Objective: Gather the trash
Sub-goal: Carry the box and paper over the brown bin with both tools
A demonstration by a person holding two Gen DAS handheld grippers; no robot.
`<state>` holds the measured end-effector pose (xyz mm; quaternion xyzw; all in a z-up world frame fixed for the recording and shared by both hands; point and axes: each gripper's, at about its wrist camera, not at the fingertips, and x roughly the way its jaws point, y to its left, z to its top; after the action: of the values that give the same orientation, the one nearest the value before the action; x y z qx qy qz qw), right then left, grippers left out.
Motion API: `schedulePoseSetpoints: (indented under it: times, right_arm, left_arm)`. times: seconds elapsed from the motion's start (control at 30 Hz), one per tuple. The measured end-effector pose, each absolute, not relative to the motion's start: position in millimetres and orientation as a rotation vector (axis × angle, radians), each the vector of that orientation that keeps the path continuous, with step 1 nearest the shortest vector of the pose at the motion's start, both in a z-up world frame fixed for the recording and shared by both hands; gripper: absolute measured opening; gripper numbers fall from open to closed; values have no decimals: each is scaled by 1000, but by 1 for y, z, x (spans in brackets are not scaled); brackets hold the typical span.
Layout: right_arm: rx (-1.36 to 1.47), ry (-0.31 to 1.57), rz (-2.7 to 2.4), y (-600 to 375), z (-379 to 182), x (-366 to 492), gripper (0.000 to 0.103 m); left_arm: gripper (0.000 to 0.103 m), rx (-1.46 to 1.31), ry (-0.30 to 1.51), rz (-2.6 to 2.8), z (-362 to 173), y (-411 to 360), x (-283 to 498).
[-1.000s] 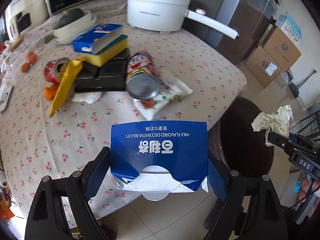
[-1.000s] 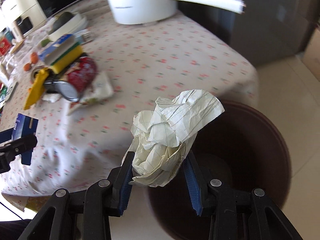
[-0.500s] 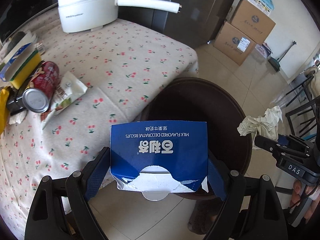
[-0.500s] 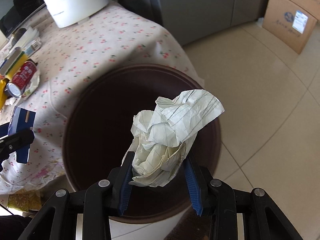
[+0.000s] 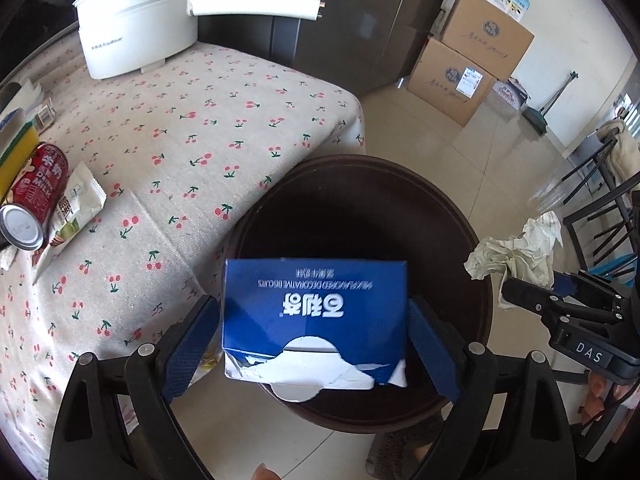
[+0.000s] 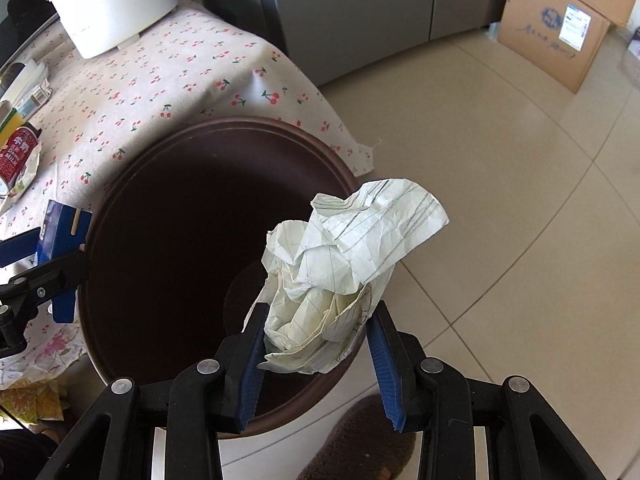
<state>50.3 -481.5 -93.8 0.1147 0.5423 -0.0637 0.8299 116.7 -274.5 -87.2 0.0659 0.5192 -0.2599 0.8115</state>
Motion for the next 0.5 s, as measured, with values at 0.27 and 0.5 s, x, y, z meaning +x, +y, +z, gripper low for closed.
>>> schedulePoseSetpoints:
  times: [0.27, 0.5]
  right_arm:
    - [223, 1156, -123, -468, -93, 57, 43]
    - [203, 1157, -114, -455, -91, 65, 44]
  left_arm:
    - [96, 140, 1112, -534, -80, -255, 119]
    - [96, 100, 1131, -495, -72, -222, 124]
